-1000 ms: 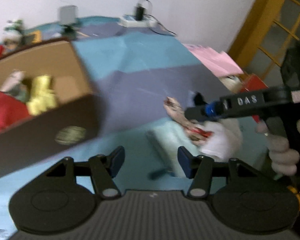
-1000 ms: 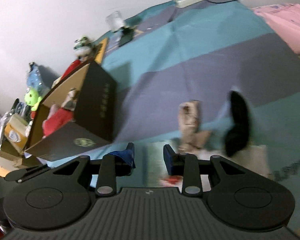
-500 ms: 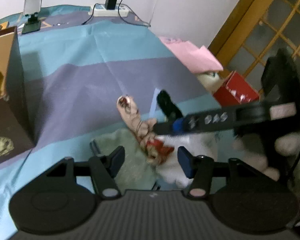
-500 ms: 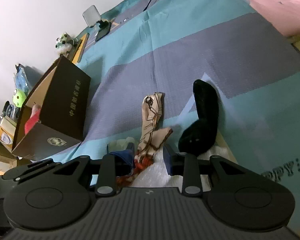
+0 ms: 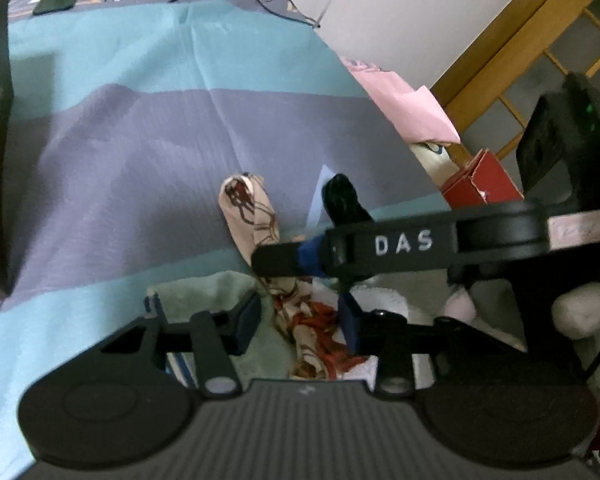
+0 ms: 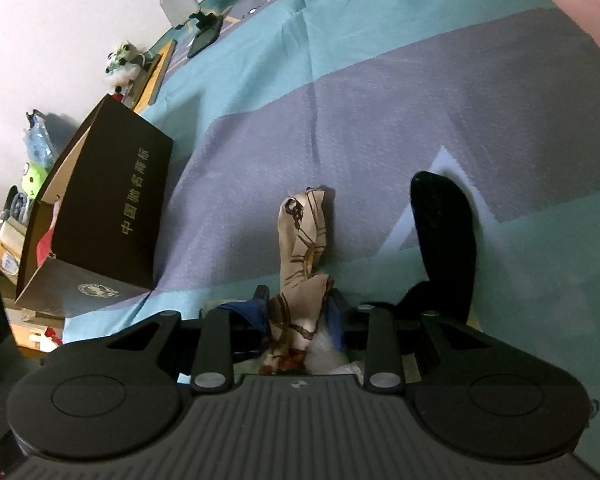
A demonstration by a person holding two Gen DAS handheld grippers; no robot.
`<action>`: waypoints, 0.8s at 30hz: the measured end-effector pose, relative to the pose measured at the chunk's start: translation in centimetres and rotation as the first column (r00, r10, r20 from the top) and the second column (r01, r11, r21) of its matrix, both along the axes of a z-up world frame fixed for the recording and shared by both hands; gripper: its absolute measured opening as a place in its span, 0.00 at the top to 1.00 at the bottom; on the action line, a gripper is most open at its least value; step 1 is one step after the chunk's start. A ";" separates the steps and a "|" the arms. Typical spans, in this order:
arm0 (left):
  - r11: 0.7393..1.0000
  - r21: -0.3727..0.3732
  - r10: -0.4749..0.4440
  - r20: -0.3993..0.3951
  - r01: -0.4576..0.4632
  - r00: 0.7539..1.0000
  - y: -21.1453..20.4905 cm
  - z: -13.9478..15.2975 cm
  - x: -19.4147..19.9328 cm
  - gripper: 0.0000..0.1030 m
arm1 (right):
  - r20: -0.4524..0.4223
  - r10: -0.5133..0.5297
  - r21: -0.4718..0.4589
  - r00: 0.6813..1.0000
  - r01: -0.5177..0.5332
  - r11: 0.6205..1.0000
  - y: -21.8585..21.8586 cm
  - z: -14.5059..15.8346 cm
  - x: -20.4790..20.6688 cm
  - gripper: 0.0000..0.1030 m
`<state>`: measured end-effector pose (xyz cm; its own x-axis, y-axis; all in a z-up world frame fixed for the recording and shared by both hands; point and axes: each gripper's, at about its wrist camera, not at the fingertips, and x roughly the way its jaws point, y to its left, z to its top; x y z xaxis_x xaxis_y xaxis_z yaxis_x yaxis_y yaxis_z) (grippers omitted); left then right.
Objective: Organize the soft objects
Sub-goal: 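Grasp the beige patterned scarf with the right gripper and lift it, then carry the scarf into the box and open the right gripper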
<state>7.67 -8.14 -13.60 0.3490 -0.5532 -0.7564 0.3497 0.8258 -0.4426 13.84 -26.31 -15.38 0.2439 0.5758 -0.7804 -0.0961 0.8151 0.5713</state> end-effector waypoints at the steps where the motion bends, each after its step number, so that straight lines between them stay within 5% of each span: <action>1: 1.000 -0.002 0.001 -0.003 -0.001 1.000 -0.1 -0.1 0.2 0.66 | 0.002 0.003 0.003 1.000 -0.003 1.000 -0.1 0.0 0.1 0.91; 8: 1.000 -0.009 -0.011 0.012 0.011 1.000 -0.3 0.2 1.0 0.79 | 0.000 -0.024 0.072 1.000 0.024 0.997 -0.9 0.1 0.2 1.00; 24: 1.000 -0.018 0.002 0.241 0.002 0.970 1.4 7.6 1.4 0.80 | 0.141 -0.045 0.223 0.989 0.012 0.975 0.6 7.2 2.3 1.00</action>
